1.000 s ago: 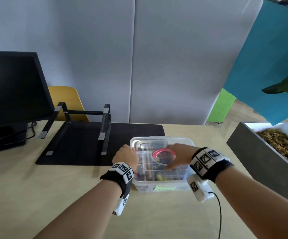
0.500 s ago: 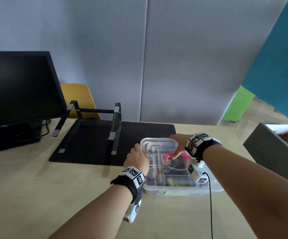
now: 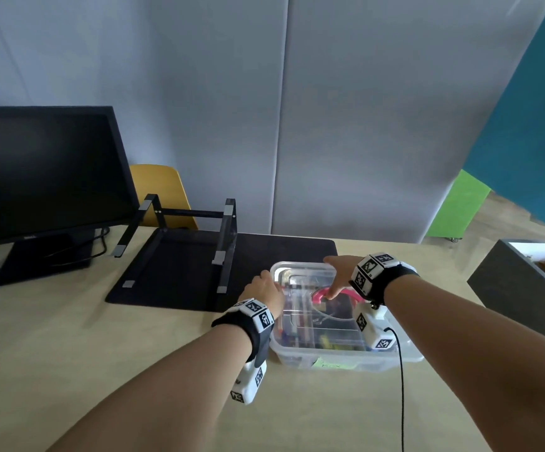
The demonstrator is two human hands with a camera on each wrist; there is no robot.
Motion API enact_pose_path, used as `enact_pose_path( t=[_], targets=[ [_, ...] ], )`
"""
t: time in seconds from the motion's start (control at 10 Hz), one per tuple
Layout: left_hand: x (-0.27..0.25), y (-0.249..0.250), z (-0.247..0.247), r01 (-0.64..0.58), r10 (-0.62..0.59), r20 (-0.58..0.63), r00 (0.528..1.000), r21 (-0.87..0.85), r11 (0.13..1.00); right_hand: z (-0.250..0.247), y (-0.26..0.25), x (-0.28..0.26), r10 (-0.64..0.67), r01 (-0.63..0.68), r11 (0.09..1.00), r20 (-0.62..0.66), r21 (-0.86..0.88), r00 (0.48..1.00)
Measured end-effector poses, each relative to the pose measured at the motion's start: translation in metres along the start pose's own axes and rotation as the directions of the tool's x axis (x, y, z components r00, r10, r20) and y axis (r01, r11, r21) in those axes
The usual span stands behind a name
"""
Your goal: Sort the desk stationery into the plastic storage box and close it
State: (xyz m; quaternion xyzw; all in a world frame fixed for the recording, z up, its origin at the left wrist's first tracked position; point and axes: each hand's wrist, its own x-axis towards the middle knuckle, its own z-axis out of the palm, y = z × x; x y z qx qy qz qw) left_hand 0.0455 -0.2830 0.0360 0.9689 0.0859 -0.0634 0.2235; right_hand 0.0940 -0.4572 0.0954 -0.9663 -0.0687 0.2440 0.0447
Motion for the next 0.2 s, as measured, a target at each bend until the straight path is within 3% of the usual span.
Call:
enact_pose_path(
  t=[0.2],
  targets=[
    [0.021,0.005,-0.043,-0.015,0.018,-0.034,0.999,0.078,0.997,-0.012,-0.029,-0.018,-0.128,0.145,0.987,-0.216,0.065,0.968]
  ],
)
